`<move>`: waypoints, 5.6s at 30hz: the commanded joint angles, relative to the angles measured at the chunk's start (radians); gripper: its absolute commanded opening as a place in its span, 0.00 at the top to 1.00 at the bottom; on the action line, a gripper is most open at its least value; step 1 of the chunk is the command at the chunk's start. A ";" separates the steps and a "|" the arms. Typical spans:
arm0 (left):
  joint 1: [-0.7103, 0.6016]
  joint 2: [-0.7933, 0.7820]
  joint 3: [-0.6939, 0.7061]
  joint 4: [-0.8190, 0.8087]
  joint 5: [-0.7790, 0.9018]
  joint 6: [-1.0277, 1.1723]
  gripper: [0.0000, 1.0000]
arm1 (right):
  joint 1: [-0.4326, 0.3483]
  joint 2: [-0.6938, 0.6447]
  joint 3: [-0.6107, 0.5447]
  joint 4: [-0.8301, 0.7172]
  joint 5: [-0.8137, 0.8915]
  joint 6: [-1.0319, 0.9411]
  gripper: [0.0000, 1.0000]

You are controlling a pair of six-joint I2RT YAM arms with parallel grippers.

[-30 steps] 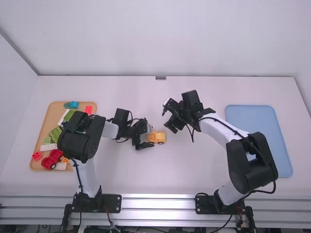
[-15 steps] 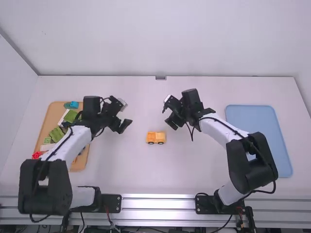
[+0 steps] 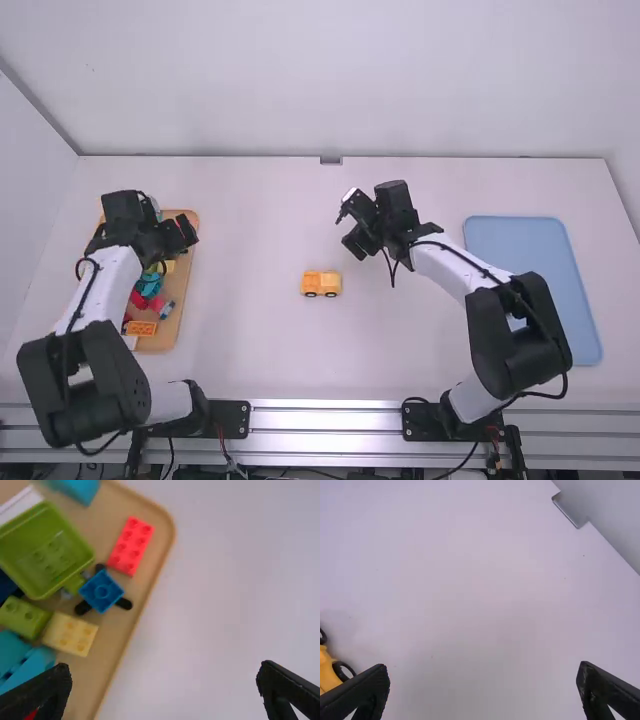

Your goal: Assemble lego blocks to make yellow taxi

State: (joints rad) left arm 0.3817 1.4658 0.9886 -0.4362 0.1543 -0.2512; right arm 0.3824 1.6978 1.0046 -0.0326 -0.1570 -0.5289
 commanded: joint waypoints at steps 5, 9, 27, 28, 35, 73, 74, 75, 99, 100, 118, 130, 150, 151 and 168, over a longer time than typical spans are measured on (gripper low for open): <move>0.064 0.261 0.291 -0.229 -0.014 -0.124 0.01 | -0.002 -0.009 -0.006 -0.005 0.002 0.055 0.01; 0.056 0.367 0.388 -0.271 -0.006 -0.230 0.01 | -0.002 -0.009 -0.006 -0.006 0.001 0.054 0.01; 0.057 0.386 0.324 -0.304 -0.145 -0.607 0.21 | -0.002 -0.009 -0.006 -0.004 0.001 0.054 0.01; 0.057 0.386 0.321 -0.302 -0.145 -0.614 0.25 | -0.002 -0.009 -0.006 -0.005 0.002 0.054 0.02; 0.057 0.386 0.264 -0.282 -0.172 -0.751 0.43 | -0.003 -0.009 -0.006 -0.005 0.023 0.055 0.01; 0.050 0.386 0.032 0.015 -0.164 -0.832 0.48 | -0.002 -0.009 -0.006 -0.028 0.053 0.054 0.01; 0.050 0.386 0.032 0.016 -0.163 -0.834 0.50 | -0.002 -0.009 -0.006 -0.027 0.053 0.055 0.01; 0.050 0.386 0.032 0.016 -0.163 -0.834 0.51 | -0.002 -0.009 -0.006 -0.028 0.053 0.055 0.01; 0.046 0.318 0.203 -0.239 -0.071 -0.977 0.98 | -0.002 -0.009 -0.006 -0.046 0.049 0.061 0.01; 0.039 0.311 0.204 -0.241 -0.062 -0.977 0.98 | -0.002 -0.009 -0.006 -0.046 0.049 0.061 0.01; -0.552 0.314 0.200 -0.197 -0.201 -1.411 0.98 | -0.002 -0.009 -0.006 -0.061 0.050 0.061 0.01; -0.718 0.402 0.197 -0.236 -0.214 -1.616 0.88 | -0.004 -0.009 -0.006 -0.056 0.050 0.061 0.01; -0.721 0.463 0.195 -0.230 -0.108 -1.630 0.56 | -0.004 -0.009 -0.006 -0.054 0.050 0.061 0.01; -0.719 0.463 0.195 -0.229 -0.097 -1.630 0.40 | -0.004 -0.009 -0.006 -0.054 0.050 0.061 0.02; -0.654 0.438 0.376 -0.409 -0.101 -1.360 0.05 | -0.004 -0.009 -0.006 -0.055 0.050 0.060 0.01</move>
State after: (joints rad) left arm -0.3031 1.9224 1.2728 -0.8040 0.0837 -1.7649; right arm 0.3820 1.6978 1.0046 -0.0875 -0.1085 -0.4736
